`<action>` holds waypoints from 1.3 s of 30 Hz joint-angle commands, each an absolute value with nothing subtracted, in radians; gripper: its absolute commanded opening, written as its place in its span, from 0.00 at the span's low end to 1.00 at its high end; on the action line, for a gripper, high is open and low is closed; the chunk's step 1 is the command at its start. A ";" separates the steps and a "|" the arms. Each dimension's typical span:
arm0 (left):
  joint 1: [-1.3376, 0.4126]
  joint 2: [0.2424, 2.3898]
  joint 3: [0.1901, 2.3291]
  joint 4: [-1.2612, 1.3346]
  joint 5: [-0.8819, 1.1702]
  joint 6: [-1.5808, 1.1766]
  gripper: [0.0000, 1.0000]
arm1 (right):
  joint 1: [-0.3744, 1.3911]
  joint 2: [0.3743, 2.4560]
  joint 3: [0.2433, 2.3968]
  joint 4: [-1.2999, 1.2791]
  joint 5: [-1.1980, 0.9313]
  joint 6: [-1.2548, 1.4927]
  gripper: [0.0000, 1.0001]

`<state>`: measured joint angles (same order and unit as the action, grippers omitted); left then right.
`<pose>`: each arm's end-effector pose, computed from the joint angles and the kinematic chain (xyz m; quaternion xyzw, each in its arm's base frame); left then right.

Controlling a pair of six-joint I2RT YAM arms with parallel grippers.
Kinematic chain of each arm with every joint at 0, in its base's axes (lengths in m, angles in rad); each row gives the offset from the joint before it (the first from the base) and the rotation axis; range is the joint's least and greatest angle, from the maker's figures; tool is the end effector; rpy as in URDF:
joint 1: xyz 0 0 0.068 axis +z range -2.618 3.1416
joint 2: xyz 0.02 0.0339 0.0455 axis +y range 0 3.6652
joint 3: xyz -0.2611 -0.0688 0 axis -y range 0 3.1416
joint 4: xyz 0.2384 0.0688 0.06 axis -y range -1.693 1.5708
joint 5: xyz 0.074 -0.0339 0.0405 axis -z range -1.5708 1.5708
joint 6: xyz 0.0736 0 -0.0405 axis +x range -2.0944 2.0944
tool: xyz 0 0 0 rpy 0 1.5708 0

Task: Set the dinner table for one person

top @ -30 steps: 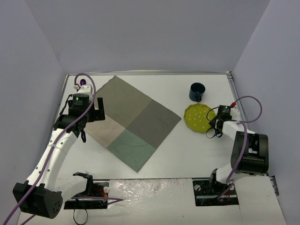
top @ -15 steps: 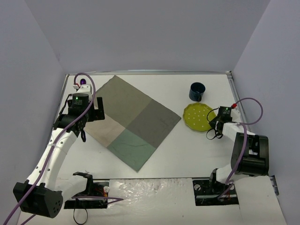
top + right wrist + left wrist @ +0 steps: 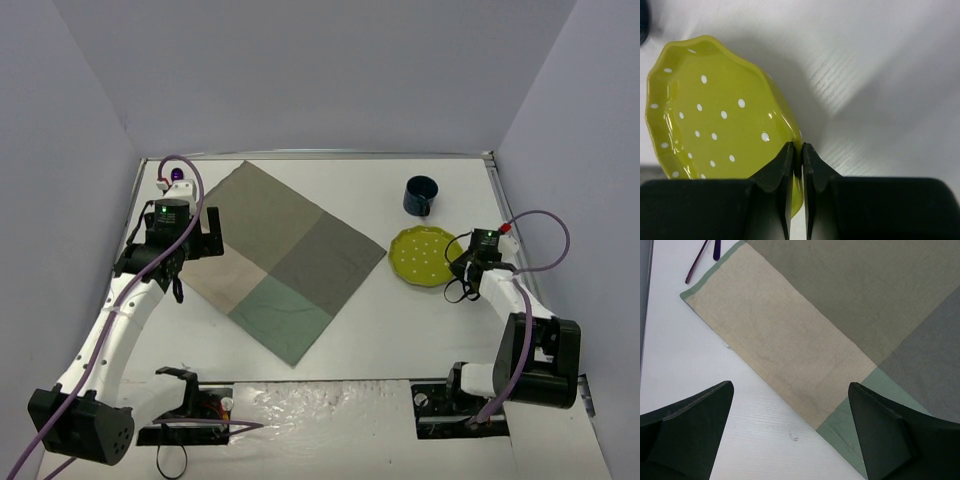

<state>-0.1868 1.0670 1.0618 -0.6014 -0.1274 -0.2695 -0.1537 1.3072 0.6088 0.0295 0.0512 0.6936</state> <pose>0.2508 -0.0379 0.3171 -0.0660 0.8823 -0.0497 0.4635 0.2849 -0.0479 0.1668 0.3800 0.8156 0.0940 0.4260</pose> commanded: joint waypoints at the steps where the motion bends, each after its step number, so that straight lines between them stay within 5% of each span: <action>1: -0.173 1.071 1.074 -0.563 -0.119 -0.268 0.97 | -0.149 1.187 0.679 0.005 0.017 0.703 0.00; 19: -0.164 1.078 1.071 -0.556 -0.117 -0.278 0.97 | -0.063 1.093 0.904 0.010 -0.224 0.680 0.00; 29: -0.160 1.031 1.047 -0.549 -0.140 -0.281 0.97 | 0.326 1.363 1.088 0.162 -0.204 0.747 0.00; 39: -0.158 0.968 1.003 -0.553 -0.196 -0.279 0.97 | 0.501 1.698 1.281 0.314 -0.224 0.800 0.00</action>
<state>-0.1677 0.9979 0.9884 -0.5944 -0.1491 -0.2733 0.4654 1.6431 1.1586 0.0679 -0.1764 0.7135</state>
